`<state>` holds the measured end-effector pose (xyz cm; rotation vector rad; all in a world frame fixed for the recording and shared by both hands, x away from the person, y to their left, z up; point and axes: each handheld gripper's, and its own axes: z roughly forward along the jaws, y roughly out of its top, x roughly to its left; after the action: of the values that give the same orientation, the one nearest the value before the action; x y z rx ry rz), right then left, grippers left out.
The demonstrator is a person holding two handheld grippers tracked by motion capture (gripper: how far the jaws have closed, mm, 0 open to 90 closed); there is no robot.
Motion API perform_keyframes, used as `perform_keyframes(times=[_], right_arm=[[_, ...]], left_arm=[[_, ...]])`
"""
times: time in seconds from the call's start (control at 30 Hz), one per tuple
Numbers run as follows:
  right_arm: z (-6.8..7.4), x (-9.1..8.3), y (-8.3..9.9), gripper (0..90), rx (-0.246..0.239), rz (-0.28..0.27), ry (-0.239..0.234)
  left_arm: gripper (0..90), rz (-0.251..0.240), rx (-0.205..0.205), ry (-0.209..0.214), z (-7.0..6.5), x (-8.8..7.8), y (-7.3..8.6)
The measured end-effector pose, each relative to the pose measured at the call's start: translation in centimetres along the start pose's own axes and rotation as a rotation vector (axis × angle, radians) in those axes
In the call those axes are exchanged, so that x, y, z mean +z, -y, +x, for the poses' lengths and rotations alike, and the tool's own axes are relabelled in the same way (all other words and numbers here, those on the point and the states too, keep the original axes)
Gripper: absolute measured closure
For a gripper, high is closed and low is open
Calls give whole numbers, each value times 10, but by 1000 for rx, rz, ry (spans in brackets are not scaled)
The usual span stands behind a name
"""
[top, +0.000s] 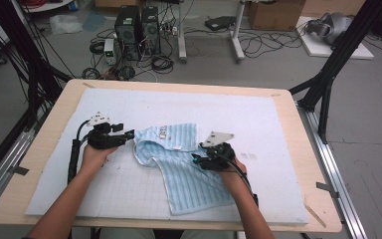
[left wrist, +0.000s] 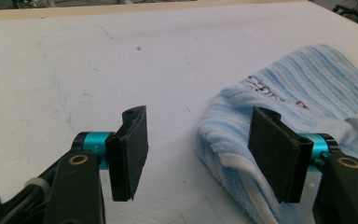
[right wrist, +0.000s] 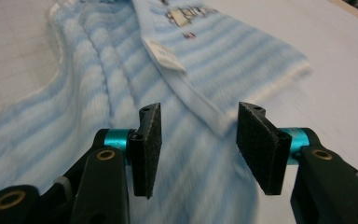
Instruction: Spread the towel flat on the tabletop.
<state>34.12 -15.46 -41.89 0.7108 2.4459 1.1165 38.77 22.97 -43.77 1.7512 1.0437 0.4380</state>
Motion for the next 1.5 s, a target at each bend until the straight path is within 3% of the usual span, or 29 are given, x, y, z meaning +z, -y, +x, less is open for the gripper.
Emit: perform_keyframes(times=[0.17, 0.23, 0.3, 0.43, 0.5, 0.57, 0.8, 0.93, 1.07, 1.2, 1.27, 1.3, 1.4, 1.5], right_arm=[[-2, 38, -16, 554, -50, 39, -79], [-3, 50, -20, 596, -86, 67, -98], [-3, 59, -23, 628, -88, 91, -105], [-8, 67, -27, 816, -78, 100, -134], [-9, 67, -32, 848, -88, 99, -129], [-14, 65, -38, 856, -100, 77, -109], [-53, 77, -66, 865, -33, 33, -4], [-75, 96, -76, 867, 64, 35, 53], [-89, 110, -86, 868, 113, 69, 187], [-106, 109, -86, 849, 249, 70, 382], [-113, 107, -81, 768, 299, 80, 430], [-114, 107, -78, 719, 324, 85, 411], [-116, 102, -74, 650, 302, 84, 371], [-114, 85, -75, 629, 285, 19, 328]], left_arm=[[382, -4, 1, 2, -1, -2, 1], [382, 1, 3, 2, -1, -3, 2], [382, 7, 0, 1, 0, -3, 3], [385, -3, -9, -2, 1, -4, 2], [388, -7, -8, -5, 2, -4, 2], [391, -8, -14, -9, 3, -4, 2], [394, 2, -20, -19, 2, -3, 3], [394, 17, -10, -14, -1, -3, 2], [394, 28, 5, -5, -4, -4, 1], [394, 43, 15, 6, -7, -2, 2], [395, 44, 20, 13, -9, 0, 3], [395, 45, 26, 15, -9, 1, 3], [399, 33, 30, 16, -10, 2, 3], [417, 12, 39, 31, -11, 4, 2]])
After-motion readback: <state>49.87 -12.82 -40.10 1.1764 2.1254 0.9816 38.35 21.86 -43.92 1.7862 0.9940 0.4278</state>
